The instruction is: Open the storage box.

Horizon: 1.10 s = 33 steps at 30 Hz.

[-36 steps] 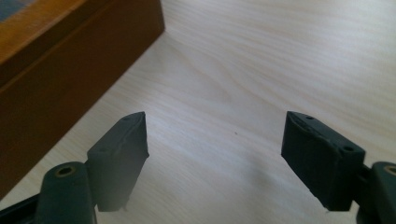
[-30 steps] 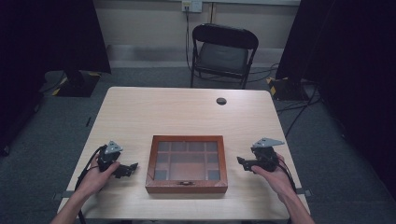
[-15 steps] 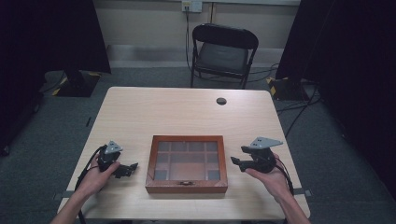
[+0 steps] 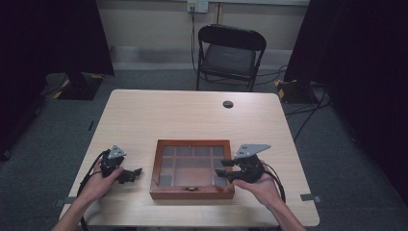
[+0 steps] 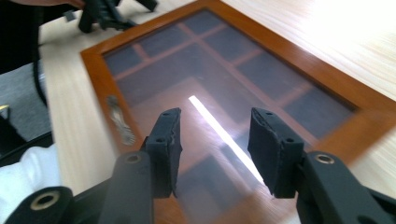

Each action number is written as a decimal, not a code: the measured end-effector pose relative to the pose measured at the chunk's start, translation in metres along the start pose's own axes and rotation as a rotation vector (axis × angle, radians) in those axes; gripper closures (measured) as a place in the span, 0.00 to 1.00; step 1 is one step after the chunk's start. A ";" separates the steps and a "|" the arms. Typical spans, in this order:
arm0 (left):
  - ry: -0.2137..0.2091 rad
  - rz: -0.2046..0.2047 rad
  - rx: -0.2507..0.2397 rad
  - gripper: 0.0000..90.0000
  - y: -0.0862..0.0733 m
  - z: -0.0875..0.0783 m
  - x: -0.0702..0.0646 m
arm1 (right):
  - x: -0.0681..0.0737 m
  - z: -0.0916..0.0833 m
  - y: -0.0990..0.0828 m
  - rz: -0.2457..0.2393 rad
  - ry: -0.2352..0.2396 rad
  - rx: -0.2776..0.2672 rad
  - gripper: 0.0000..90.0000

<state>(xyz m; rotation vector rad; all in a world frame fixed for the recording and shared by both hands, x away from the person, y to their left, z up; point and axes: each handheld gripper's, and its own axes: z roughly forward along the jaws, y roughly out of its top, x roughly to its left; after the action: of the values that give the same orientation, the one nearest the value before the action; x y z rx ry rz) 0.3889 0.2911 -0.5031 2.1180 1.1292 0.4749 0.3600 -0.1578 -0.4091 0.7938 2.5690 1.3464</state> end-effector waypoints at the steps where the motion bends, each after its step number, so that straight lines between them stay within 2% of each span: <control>1: 0.000 0.000 0.000 0.00 0.000 0.000 0.000 | 0.002 0.001 0.001 -0.004 0.009 0.004 0.62; 4: 0.001 0.000 -0.002 0.00 0.000 0.000 0.000 | 0.007 0.005 0.005 -0.016 0.029 0.014 0.63; 5: 0.003 0.000 -0.002 0.00 0.000 0.000 0.000 | 0.011 0.008 0.009 -0.022 0.059 0.013 0.66; 7: 0.000 -0.002 -0.002 0.00 0.000 0.000 0.000 | 0.012 0.010 0.011 -0.026 0.066 0.016 0.67; 9: 0.001 -0.002 -0.003 0.00 0.000 0.000 0.000 | 0.015 0.014 0.018 -0.031 0.093 0.011 0.68; 11: 0.000 0.000 0.000 0.00 0.000 0.000 0.000 | 0.021 0.021 0.026 -0.058 0.119 0.016 0.70; 13: 0.001 0.000 -0.002 0.00 0.000 0.000 0.000 | 0.023 0.026 0.027 -0.059 0.142 0.015 0.71; 21: 0.001 -0.002 -0.003 0.00 0.000 0.000 0.000 | 0.034 0.047 0.024 -0.097 0.225 0.070 0.82; 28: 0.000 -0.001 -0.001 0.00 0.000 0.000 0.000 | 0.042 0.060 0.019 -0.124 0.251 0.112 0.87; 33: 0.003 0.004 0.002 0.00 0.000 -0.001 0.000 | 0.044 0.057 0.017 -0.139 0.250 0.114 0.87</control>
<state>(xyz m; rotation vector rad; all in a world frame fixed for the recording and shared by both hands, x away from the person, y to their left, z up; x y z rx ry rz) 0.3883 0.2915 -0.5030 2.1224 1.1283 0.4790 0.3491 -0.0861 -0.4238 0.4767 2.8528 1.3436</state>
